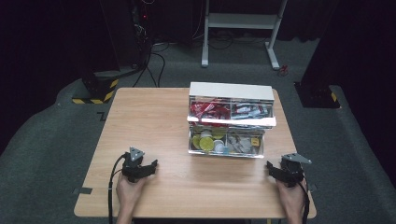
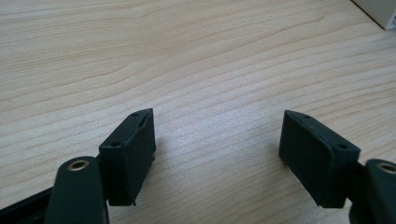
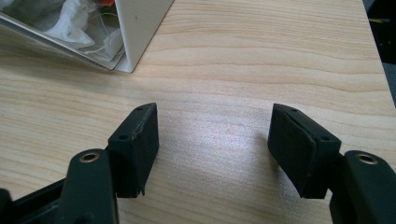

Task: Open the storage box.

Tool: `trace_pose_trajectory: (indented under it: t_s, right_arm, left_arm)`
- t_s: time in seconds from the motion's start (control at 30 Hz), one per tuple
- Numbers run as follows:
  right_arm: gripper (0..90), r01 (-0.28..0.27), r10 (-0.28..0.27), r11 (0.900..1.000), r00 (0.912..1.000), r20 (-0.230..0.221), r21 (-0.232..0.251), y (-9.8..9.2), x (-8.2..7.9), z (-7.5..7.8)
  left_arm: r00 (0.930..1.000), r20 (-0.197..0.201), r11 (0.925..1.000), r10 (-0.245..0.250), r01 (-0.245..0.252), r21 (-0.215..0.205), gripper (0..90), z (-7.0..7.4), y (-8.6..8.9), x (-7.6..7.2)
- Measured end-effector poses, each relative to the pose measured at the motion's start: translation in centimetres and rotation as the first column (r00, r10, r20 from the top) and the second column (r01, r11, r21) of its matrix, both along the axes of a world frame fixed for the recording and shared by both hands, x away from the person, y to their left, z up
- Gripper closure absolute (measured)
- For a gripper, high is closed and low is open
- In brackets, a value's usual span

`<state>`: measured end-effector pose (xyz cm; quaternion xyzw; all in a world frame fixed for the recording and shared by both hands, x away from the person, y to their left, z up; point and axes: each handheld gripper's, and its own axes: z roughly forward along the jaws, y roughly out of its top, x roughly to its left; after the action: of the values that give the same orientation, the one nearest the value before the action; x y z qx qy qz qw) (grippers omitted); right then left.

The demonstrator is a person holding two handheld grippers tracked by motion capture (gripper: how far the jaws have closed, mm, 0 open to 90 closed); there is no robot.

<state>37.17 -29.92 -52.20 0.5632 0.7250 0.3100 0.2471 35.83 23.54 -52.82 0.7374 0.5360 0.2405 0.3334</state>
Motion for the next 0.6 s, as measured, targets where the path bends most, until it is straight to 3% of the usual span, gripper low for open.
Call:
trace_pose_trajectory:
  t_s: [0.6]
  right_arm:
    - [33.6, 0.03, -0.03, 1.0, 0.9995, 0.003, -0.003, 0.27, -0.32, -0.01]
  left_arm:
    - [1.0, -0.003, 1.0, -0.006, 0.006, 0.003, 26.5, 0.02, -0.03, -0.06]
